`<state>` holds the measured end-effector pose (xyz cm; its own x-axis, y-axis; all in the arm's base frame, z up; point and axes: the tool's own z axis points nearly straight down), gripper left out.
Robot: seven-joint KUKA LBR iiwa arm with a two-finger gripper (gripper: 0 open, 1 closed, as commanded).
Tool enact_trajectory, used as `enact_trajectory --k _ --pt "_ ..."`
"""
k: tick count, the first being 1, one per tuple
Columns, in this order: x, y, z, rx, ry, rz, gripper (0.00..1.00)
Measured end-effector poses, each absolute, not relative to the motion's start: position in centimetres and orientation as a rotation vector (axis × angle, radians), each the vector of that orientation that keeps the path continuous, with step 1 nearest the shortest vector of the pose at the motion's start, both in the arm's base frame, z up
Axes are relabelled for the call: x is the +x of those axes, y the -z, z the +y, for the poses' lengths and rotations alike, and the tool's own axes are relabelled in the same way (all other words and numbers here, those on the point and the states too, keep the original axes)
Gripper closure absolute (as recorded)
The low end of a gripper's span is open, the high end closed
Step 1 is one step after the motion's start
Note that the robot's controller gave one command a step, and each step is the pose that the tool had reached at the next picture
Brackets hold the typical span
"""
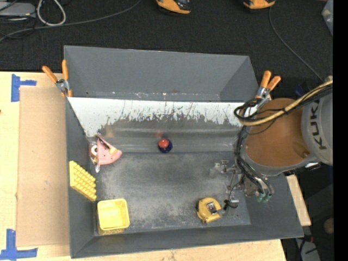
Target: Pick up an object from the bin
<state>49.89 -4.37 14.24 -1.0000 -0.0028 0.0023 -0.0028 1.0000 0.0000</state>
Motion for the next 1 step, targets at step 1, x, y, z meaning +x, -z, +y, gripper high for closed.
enact_trajectory --k 1 --pt "49.9 -14.24 -4.36 0.004 0.0 -3.139 0.0"
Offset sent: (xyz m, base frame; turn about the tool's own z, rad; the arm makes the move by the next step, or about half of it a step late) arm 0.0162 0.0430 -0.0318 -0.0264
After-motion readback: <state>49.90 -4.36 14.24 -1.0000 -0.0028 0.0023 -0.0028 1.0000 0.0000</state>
